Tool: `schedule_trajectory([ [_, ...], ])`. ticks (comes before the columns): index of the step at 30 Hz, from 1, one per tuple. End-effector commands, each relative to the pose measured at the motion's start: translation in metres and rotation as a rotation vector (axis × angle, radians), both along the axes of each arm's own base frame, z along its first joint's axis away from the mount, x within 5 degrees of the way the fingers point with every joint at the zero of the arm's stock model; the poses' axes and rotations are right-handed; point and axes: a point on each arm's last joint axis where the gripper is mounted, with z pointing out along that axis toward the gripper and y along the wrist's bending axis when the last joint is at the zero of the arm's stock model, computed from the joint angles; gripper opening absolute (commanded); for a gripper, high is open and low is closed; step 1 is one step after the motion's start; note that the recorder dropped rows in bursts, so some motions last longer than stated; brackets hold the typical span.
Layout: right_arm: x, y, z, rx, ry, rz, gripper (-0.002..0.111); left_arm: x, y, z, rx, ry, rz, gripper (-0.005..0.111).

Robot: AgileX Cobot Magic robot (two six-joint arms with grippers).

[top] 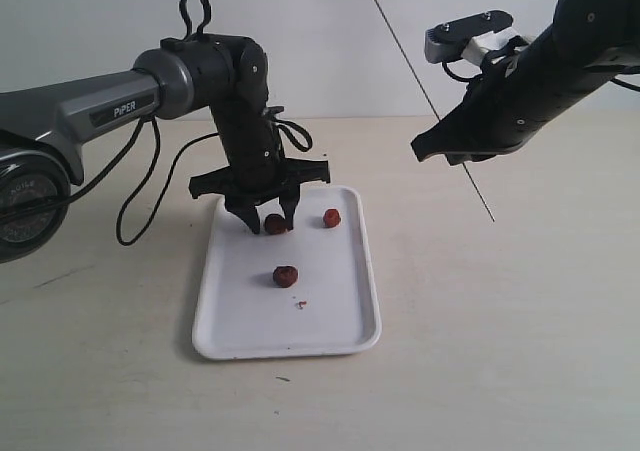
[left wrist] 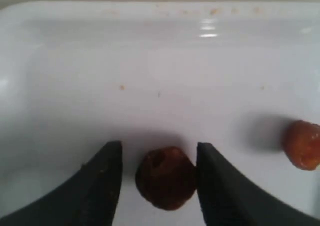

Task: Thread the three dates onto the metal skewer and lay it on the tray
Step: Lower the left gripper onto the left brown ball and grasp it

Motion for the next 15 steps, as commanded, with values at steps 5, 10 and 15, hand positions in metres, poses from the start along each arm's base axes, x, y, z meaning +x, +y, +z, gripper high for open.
schedule_trajectory([
  [5,0.0029,-0.0020,0.0021,0.000,-0.029,-0.003,0.000,-0.0041,-0.0082,-0.0024,-0.041,0.030,0.017,0.042],
  [10,0.0029,-0.0020,0.0021,0.000,-0.029,-0.003,0.000,-0.0046,-0.0089,-0.0024,-0.041,0.033,0.030,0.042],
  [15,0.0029,-0.0020,0.0021,0.000,-0.029,-0.003,0.000,-0.0046,-0.0089,-0.0024,-0.041,0.033,0.030,0.041],
])
